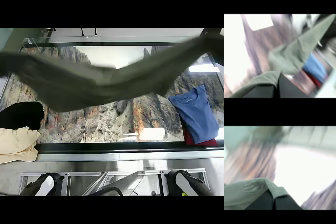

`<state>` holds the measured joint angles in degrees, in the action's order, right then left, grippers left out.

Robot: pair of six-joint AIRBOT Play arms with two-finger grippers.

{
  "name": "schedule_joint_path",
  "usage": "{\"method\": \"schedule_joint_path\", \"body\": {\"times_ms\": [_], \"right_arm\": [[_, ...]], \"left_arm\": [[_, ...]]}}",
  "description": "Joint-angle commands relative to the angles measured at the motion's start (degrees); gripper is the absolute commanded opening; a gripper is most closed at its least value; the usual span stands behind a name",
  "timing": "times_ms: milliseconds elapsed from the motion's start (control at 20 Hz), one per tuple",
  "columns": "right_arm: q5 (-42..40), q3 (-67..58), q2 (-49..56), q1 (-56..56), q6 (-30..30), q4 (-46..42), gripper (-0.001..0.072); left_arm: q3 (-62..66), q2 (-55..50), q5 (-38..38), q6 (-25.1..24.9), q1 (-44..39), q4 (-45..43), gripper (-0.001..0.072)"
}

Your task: Fold the shirts.

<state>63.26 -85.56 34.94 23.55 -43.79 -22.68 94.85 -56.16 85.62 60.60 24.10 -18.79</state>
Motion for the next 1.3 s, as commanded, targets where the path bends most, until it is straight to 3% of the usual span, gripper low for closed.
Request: {"method": "schedule_joint_path", "body": {"times_ms": [0,100,200,400,550,700,850,1000,1250], "right_arm": [[-11.4,-7.0,-9.4,0.0,1.7,-4.1,0.0016],[-10.9,-7.4,-10.0,0.0,2.1,-4.2,0.0015],[-7.6,-7.3,-7.3,0.1,2.0,-4.7,0.0015],[3.8,-1.8,6.1,-0.3,2.0,-0.5,0.0014],[4.0,7.8,17.2,-4.3,4.8,-0.8,0.0014],[-3.5,14.6,30.0,-6.7,7.1,-0.9,0.0014],[-10.4,13.3,43.1,-6.1,7.0,2.2,0.0013],[-10.5,6.8,53.9,-5.8,7.0,8.6,0.0013],[-7.9,-2.9,60.0,-5.7,3.0,7.6,0.0014]], "left_arm": [[16.7,9.1,-6.4,2.6,11.2,2.4,0.0015],[19.7,11.8,-5.9,5.6,18.1,-5.4,0.0015],[16.4,11.7,-2.5,6.8,18.1,-6.1,0.0014],[-1.6,4.5,2.6,5.0,3.8,-13.9,0.0014],[-13.6,-5.4,-3.1,1.8,-9.4,-27.3,0.0015],[-18.0,-20.2,-14.9,1.8,-16.5,-34.3,0.0015],[-10.2,-37.2,-17.5,3.8,-17.2,-34.1,0.0015],[5.0,-52.3,-10.5,8.5,-17.7,-34.2,0.0014],[22.7,-60.8,-6.2,15.8,-17.4,-34.2,0.0014]]}}
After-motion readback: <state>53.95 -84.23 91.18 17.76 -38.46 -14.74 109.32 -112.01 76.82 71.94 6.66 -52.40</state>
